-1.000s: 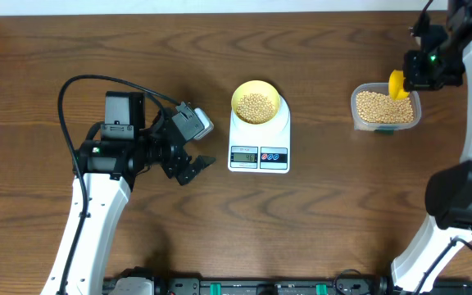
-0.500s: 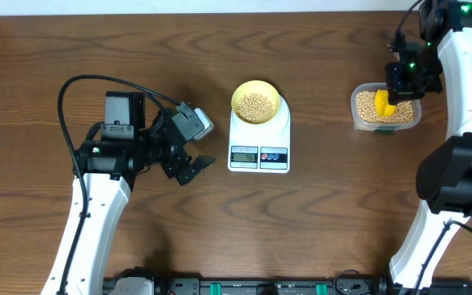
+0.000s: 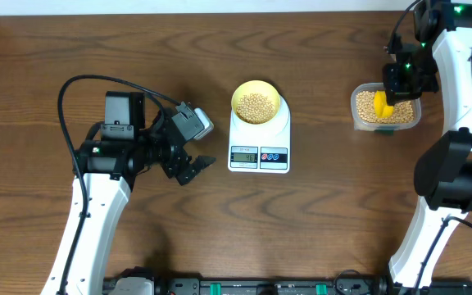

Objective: Scoop item into bowl and weigh 50g on scale
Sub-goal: 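Lower the scoop into the soybeans with the right gripper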

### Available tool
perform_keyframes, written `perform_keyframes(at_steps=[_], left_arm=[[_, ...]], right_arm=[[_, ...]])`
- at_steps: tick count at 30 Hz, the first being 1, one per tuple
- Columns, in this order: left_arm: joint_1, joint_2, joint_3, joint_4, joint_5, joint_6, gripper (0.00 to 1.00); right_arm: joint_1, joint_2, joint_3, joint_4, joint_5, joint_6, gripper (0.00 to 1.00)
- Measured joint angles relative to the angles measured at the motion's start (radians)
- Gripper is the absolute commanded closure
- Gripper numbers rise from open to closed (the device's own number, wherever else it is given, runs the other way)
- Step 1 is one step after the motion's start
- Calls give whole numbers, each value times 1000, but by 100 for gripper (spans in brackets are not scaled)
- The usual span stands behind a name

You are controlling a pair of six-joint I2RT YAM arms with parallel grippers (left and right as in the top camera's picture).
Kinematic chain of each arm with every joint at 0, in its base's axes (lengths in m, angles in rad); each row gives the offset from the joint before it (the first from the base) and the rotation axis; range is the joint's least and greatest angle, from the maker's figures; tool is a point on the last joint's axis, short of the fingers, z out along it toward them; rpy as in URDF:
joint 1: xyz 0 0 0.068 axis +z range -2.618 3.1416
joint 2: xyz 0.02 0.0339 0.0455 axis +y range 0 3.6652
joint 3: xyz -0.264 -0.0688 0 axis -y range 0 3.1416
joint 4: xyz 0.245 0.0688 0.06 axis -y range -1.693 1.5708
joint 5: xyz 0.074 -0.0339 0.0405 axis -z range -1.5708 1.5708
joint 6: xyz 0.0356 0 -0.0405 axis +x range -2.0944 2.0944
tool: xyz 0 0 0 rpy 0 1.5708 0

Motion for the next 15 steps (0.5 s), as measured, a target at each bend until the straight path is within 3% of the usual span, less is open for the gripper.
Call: perform_keyframes(at_steps=[15], left_arm=[[0,0,0,0,0,0,3]], right_arm=[[7,14,0,31,23,19,99]])
